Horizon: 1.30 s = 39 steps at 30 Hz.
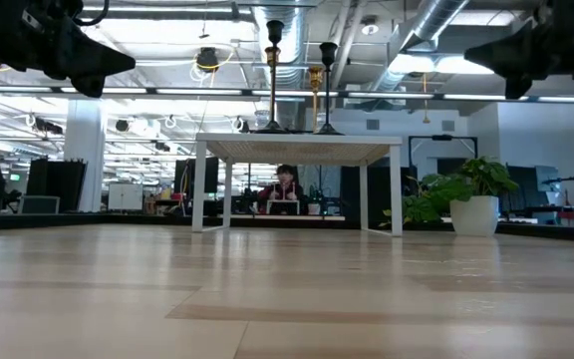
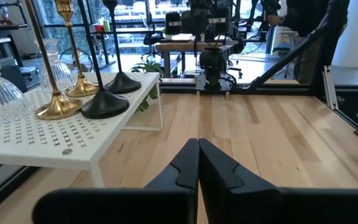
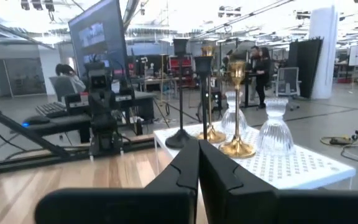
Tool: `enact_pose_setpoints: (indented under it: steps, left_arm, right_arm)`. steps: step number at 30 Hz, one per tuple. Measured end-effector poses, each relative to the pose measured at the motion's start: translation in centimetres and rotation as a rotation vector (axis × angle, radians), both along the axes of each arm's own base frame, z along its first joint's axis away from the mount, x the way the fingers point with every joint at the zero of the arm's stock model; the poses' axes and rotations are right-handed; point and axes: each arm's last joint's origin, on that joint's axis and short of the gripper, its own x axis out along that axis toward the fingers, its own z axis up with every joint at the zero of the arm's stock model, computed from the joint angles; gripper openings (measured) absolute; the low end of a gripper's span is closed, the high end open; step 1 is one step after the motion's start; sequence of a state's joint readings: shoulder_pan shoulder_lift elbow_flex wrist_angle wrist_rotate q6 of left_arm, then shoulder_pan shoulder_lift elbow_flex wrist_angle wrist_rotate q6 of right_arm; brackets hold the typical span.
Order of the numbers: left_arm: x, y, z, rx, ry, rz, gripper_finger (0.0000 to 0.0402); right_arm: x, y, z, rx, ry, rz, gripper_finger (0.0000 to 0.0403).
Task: Pick & Place candle stick holders
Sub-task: Return to Home Position
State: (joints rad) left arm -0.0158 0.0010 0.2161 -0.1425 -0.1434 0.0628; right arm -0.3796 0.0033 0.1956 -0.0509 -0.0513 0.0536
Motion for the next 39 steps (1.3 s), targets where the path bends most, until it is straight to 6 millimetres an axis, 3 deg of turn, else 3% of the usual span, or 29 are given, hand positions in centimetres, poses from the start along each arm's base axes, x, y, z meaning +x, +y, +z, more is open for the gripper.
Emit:
enact_pose_setpoints:
  steps: [18,39]
  left_arm:
    - [0.0,0.0,-0.3,0.003,0.036,0.003,0.0007]
    - [0.0,0.0,-1.7,0.002,0.167,-0.016,0.0007]
  right_arm:
    - [1.5,-0.6,-5.4,0.014,0.101,-0.001,0.0000]
    - [1.6,-0.6,-5.6,-0.043,0.135,-0.004,0.0000]
